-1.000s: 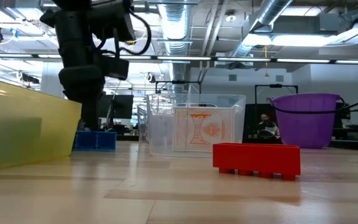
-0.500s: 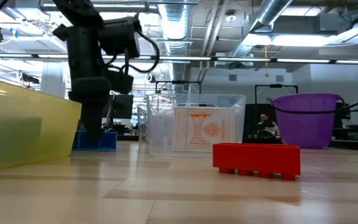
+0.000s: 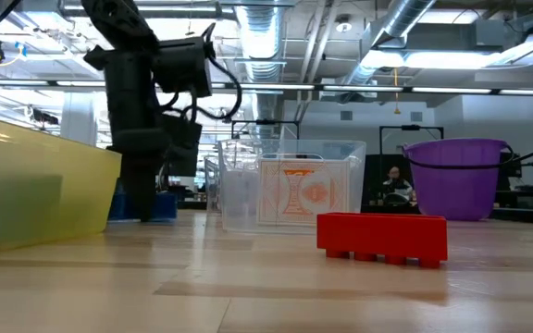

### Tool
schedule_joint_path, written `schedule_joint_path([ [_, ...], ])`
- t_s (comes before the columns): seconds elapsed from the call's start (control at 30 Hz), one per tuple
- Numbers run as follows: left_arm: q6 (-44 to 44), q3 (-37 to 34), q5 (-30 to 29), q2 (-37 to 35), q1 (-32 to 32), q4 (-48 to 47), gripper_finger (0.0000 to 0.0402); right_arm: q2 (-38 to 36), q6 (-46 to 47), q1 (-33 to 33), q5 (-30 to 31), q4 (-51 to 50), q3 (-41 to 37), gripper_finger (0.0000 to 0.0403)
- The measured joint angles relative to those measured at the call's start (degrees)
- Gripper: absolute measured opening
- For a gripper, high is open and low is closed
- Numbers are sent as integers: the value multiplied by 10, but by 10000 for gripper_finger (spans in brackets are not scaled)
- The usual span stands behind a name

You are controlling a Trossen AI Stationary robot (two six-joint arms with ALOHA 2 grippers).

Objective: Pick & Place Toys
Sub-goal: Put the light blue game piece into the yellow bin

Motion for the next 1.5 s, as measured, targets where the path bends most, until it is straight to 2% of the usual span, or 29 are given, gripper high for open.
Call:
schedule_joint_path([
  [0.1,3,0,-1,-16,0,13,255,0,0,0,0,0,0,225],
  [0.33,44,1,-1,-60,0,67,255,0,0,0,0,0,0,225],
  [0.57,68,1,0,-160,0,84,255,0,-1,0,0,-4,0,225],
  [0.77,64,1,48,-252,-14,75,256,0,0,0,0,-7,0,225],
  [0.97,32,2,108,-314,-59,66,257,0,0,0,0,-9,0,225],
  [1.07,6,2,119,-326,-91,51,258,0,0,0,0,-9,0,225],
  [1.27,-53,2,118,-328,-162,4,258,0,1,0,0,-9,0,225],
  [1.5,-122,2,88,-327,-241,10,259,0,2,0,0,-8,0,225],
])
